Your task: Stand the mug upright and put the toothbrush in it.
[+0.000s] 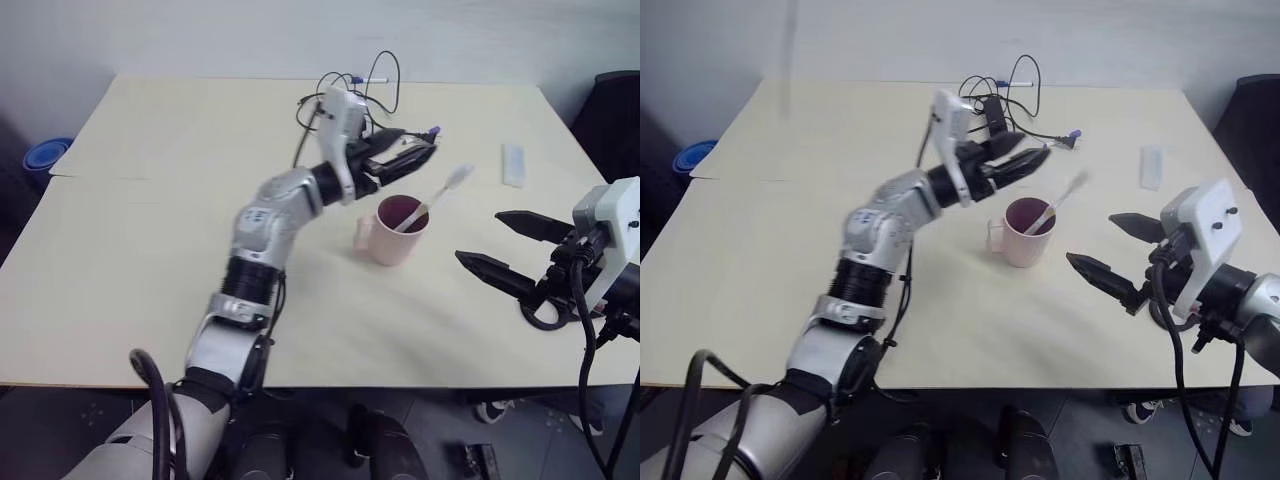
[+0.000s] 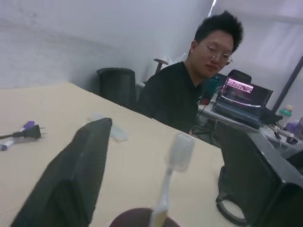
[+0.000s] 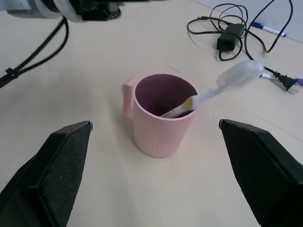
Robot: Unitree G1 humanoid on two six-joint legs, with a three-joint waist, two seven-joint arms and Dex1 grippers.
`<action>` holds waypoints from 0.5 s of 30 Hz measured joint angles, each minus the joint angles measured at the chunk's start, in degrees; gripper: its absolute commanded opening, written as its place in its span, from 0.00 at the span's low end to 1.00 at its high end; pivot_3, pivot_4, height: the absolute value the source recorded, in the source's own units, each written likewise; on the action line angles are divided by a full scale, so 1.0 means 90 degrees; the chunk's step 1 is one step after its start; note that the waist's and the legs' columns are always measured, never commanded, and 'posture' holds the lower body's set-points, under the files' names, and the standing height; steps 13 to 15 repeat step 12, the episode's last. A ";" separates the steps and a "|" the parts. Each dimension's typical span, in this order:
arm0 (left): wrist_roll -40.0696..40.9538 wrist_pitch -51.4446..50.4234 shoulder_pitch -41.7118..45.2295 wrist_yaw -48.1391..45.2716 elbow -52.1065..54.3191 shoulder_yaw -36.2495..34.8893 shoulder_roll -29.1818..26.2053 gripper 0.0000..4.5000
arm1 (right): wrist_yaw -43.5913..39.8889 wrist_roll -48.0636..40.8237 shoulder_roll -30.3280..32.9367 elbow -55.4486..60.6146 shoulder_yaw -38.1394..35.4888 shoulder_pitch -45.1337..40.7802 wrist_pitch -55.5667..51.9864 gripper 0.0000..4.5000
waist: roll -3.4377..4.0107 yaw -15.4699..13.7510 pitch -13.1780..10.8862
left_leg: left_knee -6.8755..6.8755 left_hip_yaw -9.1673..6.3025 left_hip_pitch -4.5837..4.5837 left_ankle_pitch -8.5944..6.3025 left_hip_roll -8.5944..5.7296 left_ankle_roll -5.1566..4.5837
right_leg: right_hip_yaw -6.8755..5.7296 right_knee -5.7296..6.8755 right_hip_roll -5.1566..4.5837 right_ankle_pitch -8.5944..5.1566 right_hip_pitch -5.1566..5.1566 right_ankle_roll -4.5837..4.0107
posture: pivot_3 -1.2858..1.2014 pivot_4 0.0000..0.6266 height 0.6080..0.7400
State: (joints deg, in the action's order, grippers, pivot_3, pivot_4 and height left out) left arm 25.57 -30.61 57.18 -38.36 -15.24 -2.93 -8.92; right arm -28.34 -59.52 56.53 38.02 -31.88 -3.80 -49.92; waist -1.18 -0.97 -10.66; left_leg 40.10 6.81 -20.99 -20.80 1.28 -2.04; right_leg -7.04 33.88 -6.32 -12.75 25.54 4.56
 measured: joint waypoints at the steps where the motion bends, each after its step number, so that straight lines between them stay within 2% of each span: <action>1: 0.0021 -0.0087 -0.0066 -0.0096 0.0128 -0.0046 -0.0222 0.95 | -0.0033 0.0011 0.0000 -0.0034 0.0003 0.0013 0.0000 1.00 | 0.0002 -0.0001 -0.0001 | 0.0000 0.0000 0.0000 0.0001 0.0003 0.0002 | -0.0001 0.0000 0.0003 0.0000 0.0000 -0.0001 | 0.52 0.24 1.00; 2: 0.0102 -0.0394 -0.0245 -0.0512 0.0484 -0.0062 -0.1064 0.95 | -0.0222 0.0082 0.0030 -0.0122 0.0034 0.0016 0.0015 1.00 | 0.0002 -0.0007 -0.0001 | 0.0001 0.0000 -0.0001 0.0002 0.0004 0.0005 | -0.0002 0.0000 0.0006 0.0000 0.0001 -0.0002 | 0.52 0.24 1.00; 3: 0.0110 -0.0476 -0.0296 -0.0655 0.0567 -0.0082 -0.1338 0.95 | -0.0295 0.0124 0.0060 -0.0161 0.0035 0.0040 0.0018 1.00 | 0.0004 -0.0015 -0.0001 | 0.0001 0.0000 -0.0002 0.0002 0.0004 0.0006 | -0.0003 0.0001 0.0007 0.0000 0.0002 -0.0003 | 0.52 0.24 1.00; 4: 0.0131 -0.0549 -0.0412 -0.1082 0.0750 -0.0005 -0.1889 0.95 | -0.0493 0.0188 0.0141 -0.0247 0.0058 0.0045 0.0044 1.00 | 0.0005 -0.0018 -0.0002 | 0.0003 0.0002 -0.0006 0.0002 0.0004 0.0006 | -0.0002 0.0000 0.0008 0.0000 0.0006 -0.0003 | 0.52 0.24 1.00; 6: 0.0126 -0.0492 -0.0868 -0.2519 0.1050 0.0067 -0.3578 0.95 | -0.1214 0.0375 0.0494 -0.0557 0.0017 0.0307 0.0124 1.00 | 0.0009 0.0005 -0.0004 | -0.0002 0.0009 -0.0004 -0.0003 0.0005 0.0012 | -0.0001 -0.0002 0.0013 -0.0002 0.0011 -0.0006 | 0.52 0.24 1.00; 8: 0.0130 -0.0341 -0.1058 -0.3508 0.1129 0.0065 -0.4452 0.95 | -0.1784 0.0547 0.0700 -0.0895 -0.0004 0.0456 0.0150 1.00 | 0.0009 -0.0062 -0.0004 | 0.0007 0.0004 -0.0012 -0.0006 0.0006 0.0008 | -0.0007 -0.0011 0.0013 -0.0002 0.0006 -0.0007 | 0.52 0.24 1.00; 12: 0.0093 -0.0011 -0.1393 -0.4729 0.1098 0.0086 -0.5607 0.95 | -0.2594 0.0751 0.1028 -0.1534 -0.0029 0.0376 0.0294 1.00 | 0.0009 -0.0106 -0.0004 | 0.0023 -0.0003 -0.0015 -0.0008 -0.0001 -0.0001 | -0.0011 -0.0011 0.0004 0.0000 -0.0003 -0.0004 | 0.52 0.24 1.00; 15: 0.0093 -0.0011 -0.1393 -0.4729 0.1098 0.0086 -0.5607 0.95 | -0.2594 0.0751 0.1028 -0.1534 -0.0029 0.0376 0.0294 1.00 | 0.0009 -0.0106 -0.0004 | 0.0023 -0.0003 -0.0015 -0.0008 -0.0001 -0.0001 | -0.0011 -0.0011 0.0004 0.0000 -0.0003 -0.0004 | 0.52 0.24 1.00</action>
